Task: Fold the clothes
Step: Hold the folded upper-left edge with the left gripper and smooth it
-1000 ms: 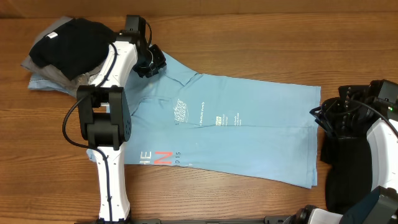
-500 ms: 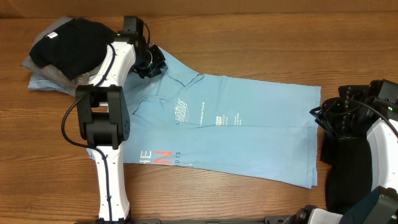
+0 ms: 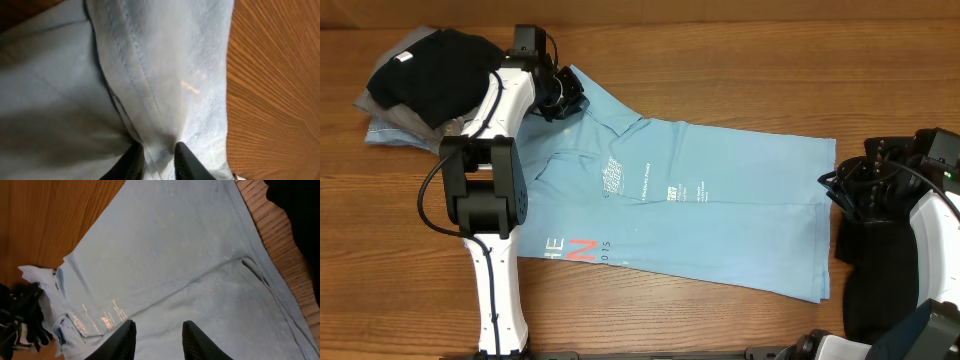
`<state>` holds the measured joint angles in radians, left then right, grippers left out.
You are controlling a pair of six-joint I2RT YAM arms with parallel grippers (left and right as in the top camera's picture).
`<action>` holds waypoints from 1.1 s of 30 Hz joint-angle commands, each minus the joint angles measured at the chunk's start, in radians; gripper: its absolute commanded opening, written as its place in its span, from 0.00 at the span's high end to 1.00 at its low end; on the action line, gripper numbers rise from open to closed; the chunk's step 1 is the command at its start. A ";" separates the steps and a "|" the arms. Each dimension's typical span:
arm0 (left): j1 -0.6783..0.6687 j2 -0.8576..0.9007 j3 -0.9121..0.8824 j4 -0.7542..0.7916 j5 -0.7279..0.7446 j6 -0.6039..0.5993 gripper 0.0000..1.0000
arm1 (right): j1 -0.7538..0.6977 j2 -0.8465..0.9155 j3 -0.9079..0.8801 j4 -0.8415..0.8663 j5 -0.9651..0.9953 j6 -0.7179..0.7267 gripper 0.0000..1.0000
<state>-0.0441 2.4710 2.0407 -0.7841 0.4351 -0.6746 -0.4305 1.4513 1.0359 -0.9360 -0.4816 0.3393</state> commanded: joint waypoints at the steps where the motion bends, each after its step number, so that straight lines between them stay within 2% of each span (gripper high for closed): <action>1: -0.002 0.022 -0.007 -0.002 0.032 -0.007 0.77 | 0.005 -0.008 0.013 -0.001 0.011 -0.007 0.66; 4: 0.000 0.022 -0.007 -0.024 0.056 -0.007 0.76 | 0.005 -0.008 0.013 -0.001 0.011 -0.007 0.66; 7: 0.002 0.021 -0.007 -0.018 0.052 -0.006 0.68 | 0.005 -0.008 0.013 -0.001 0.011 -0.007 0.66; 10: 0.003 0.022 -0.007 0.010 0.052 -0.006 0.65 | 0.005 -0.008 0.013 -0.001 0.011 -0.007 0.66; 15: -0.010 0.022 -0.007 0.023 -0.012 0.003 0.65 | 0.005 -0.008 0.013 -0.001 0.011 -0.007 0.66; 20: -0.018 0.022 -0.007 0.023 -0.024 0.024 0.72 | 0.005 -0.008 0.013 -0.002 0.011 -0.007 0.66; 25: -0.020 0.022 -0.007 0.023 -0.036 0.027 0.72 | 0.005 -0.008 0.013 -0.002 0.011 -0.007 0.66; 33: -0.023 0.022 -0.007 0.026 -0.046 0.040 0.93 | 0.005 -0.008 0.013 -0.001 0.011 -0.007 0.66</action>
<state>-0.0593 2.4725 2.0407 -0.7620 0.4042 -0.6529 -0.4301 1.4513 1.0359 -0.9394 -0.4808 0.3393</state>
